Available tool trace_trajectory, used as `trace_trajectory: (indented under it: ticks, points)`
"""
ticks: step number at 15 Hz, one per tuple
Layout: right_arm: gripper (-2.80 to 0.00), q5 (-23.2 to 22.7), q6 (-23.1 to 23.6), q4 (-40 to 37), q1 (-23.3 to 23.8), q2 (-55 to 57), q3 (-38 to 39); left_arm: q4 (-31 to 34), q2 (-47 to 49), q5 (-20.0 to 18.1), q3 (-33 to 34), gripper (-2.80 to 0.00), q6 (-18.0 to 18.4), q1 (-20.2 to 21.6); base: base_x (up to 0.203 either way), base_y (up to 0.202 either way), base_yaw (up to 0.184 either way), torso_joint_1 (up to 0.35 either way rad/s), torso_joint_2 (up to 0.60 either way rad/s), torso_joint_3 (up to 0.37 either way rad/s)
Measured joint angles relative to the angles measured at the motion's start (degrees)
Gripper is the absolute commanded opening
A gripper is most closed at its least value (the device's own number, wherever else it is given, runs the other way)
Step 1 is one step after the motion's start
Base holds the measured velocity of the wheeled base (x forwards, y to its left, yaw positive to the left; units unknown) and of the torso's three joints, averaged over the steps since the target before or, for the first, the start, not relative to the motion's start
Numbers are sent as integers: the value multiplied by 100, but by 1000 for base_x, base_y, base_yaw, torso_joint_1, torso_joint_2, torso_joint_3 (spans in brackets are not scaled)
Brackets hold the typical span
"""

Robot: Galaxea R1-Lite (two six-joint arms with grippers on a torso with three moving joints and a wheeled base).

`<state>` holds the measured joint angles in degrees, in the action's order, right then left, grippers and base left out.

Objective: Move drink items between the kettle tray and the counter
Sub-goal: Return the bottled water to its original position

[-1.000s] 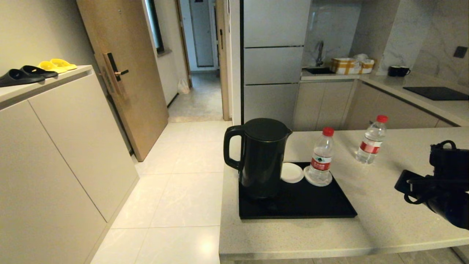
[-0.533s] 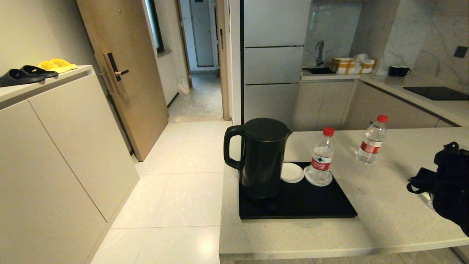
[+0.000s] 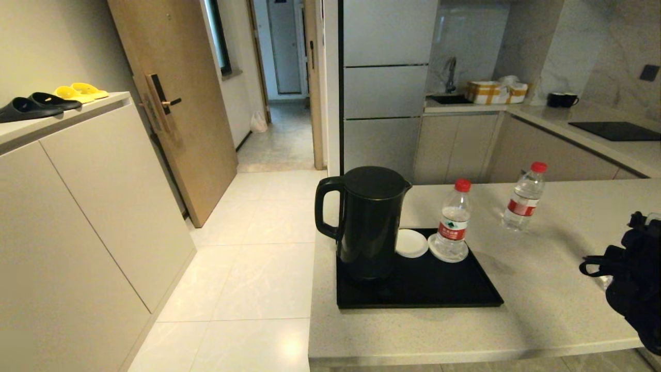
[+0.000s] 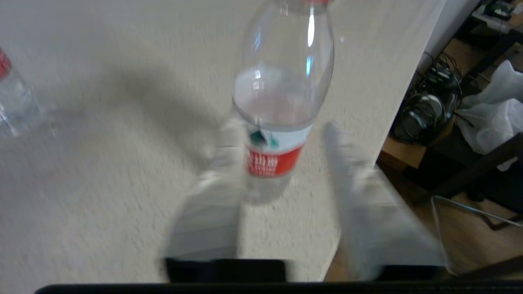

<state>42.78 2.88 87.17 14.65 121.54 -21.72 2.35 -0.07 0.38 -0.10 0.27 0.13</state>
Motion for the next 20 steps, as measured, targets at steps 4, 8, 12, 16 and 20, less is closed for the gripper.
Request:
trace_trajectory:
  ticks: [4, 8, 12, 16, 20]
  points:
    - [0, 255, 20, 0, 9, 65, 133, 1, 0, -2, 0, -280, -2, -2, 0, 0, 0, 0, 0, 0]
    - [0, 284, 70, 3, 201, 121, -29, 1, 0, -2, 0, -280, 0, -2, 0, 0, 0, 0, 0, 0]
    - [0, 77, 129, 2, 566, 314, -439, -1, 0, -2, 0, -280, 0, -2, 0, 0, 0, 0, 0, 0]
    - [0, -45, 152, 0, 806, 571, -795, 1, 0, 0, 0, -280, -2, 0, 0, 0, 0, 0, 0, 0]
    - [0, -138, 133, 1, 846, 952, -941, -1, 0, 2, 0, -280, 0, 2, 0, 0, 0, 0, 0, 0]
